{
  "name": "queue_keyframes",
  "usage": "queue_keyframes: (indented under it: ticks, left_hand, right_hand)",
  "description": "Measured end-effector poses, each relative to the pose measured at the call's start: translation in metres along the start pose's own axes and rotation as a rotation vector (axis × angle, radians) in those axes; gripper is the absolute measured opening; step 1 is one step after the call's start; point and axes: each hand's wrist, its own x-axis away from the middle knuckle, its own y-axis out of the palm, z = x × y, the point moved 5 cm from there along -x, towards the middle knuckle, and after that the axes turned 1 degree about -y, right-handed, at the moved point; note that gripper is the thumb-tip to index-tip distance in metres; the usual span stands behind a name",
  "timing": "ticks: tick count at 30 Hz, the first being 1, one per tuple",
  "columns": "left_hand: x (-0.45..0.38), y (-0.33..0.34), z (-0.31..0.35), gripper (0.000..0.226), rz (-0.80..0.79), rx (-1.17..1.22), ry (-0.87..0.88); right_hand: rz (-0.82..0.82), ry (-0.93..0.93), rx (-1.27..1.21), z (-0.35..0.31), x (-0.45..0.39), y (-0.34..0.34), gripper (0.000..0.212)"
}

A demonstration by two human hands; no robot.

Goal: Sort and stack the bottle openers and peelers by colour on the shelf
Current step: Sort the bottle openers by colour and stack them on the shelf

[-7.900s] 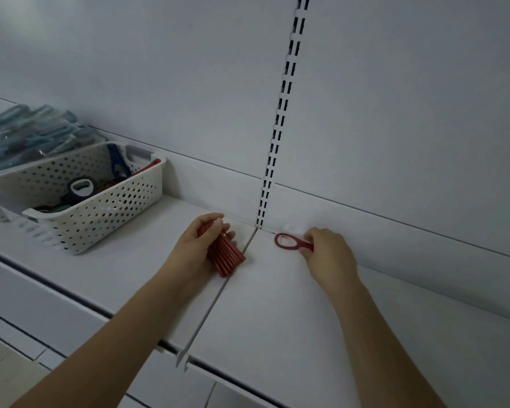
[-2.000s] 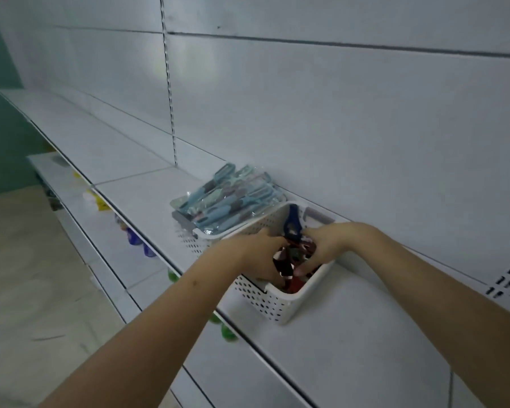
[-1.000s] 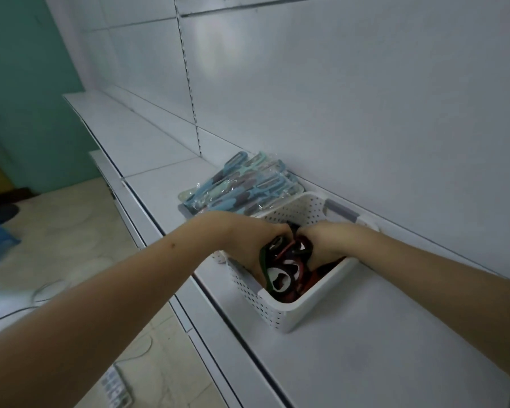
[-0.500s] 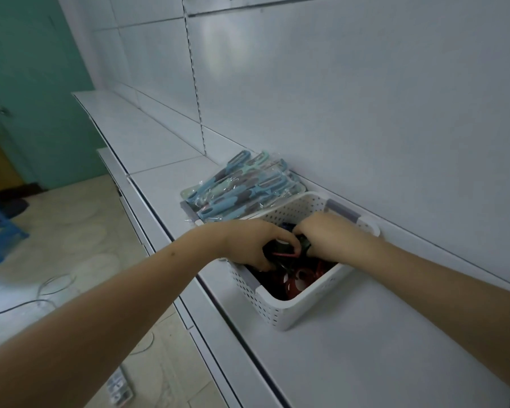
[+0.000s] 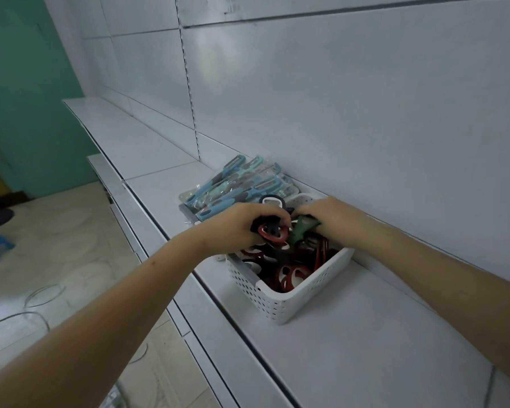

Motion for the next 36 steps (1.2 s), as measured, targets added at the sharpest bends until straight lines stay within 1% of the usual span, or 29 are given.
queue_keyframes:
  ticks: [4,6,9,14,17,22,24,27,31,36]
  left_hand:
    - [0.004,-0.012,0.004,0.038,0.122,0.137,0.02]
    - [0.006,-0.015,0.006,0.035,0.147,0.179,0.038]
    - [0.007,-0.016,0.006,0.038,0.17,0.247,0.044]
    - [-0.001,-0.02,0.006,0.04,0.251,0.383,0.024]
    - [-0.005,-0.021,0.018,0.039,0.287,0.445,0.07]
    - [-0.01,-0.013,0.056,0.032,0.22,0.574,0.192]
    - [-0.012,-0.004,0.08,0.03,0.182,0.599,0.252]
    - [-0.013,0.018,0.125,0.032,0.099,0.617,0.34]
    - [-0.016,0.068,0.186,0.04,-0.048,0.624,0.384]
    - [-0.005,0.16,0.267,0.051,-0.256,0.556,0.422]
  right_hand:
    - [0.147,0.117,-0.142,0.011,0.007,-0.011,0.02]
    - [0.22,0.183,-0.207,0.015,0.014,-0.016,0.024]
    - [0.339,0.272,-0.255,0.02,0.027,-0.03,0.038]
    - [0.562,0.401,-0.489,0.026,0.047,-0.053,0.023]
    - [0.637,0.45,-0.618,0.024,0.063,-0.067,0.027]
    - [0.807,0.495,-0.667,0.005,0.129,-0.096,0.03]
    - [0.867,0.528,-0.616,-0.002,0.168,-0.104,0.03]
    - [0.907,0.595,-0.557,-0.008,0.232,-0.106,0.025]
    - [0.929,0.711,-0.529,-0.004,0.323,-0.102,0.031]
    - [0.986,0.911,-0.494,0.008,0.451,-0.087,0.029]
